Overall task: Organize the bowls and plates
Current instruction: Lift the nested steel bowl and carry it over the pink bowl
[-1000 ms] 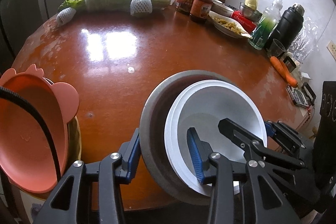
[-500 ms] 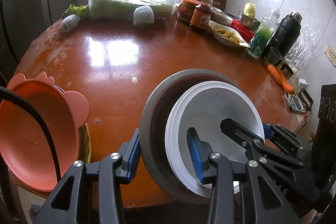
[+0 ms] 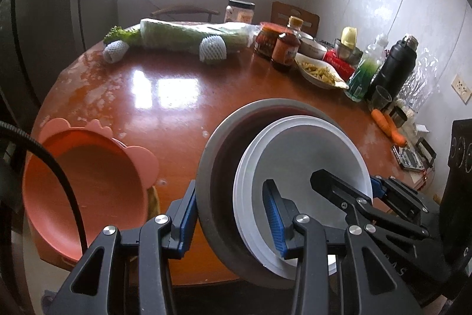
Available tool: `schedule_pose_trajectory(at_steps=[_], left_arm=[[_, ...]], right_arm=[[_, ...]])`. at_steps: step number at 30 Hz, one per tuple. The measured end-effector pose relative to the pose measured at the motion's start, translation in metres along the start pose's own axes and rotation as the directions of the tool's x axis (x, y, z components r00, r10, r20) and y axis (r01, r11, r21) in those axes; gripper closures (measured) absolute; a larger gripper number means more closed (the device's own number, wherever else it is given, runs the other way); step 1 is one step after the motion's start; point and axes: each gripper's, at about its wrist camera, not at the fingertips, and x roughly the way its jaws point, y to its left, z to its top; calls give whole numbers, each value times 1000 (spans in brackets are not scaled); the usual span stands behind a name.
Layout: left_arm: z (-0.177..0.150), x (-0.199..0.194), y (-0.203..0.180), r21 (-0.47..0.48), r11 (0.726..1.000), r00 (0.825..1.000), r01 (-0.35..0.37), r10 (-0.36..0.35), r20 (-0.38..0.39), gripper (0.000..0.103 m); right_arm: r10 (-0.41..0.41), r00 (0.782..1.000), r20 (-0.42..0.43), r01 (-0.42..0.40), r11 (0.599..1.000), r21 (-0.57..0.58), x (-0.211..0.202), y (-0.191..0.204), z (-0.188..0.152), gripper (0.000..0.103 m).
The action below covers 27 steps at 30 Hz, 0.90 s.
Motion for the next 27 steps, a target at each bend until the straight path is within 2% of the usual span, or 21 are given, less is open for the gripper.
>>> schedule_pose_trajectory(at_steps=[27], left_arm=[[0, -47, 74, -120, 992, 994, -40, 51, 96, 61]], right_arm=[[64, 998, 11, -62, 989, -137, 15, 82, 28, 61]])
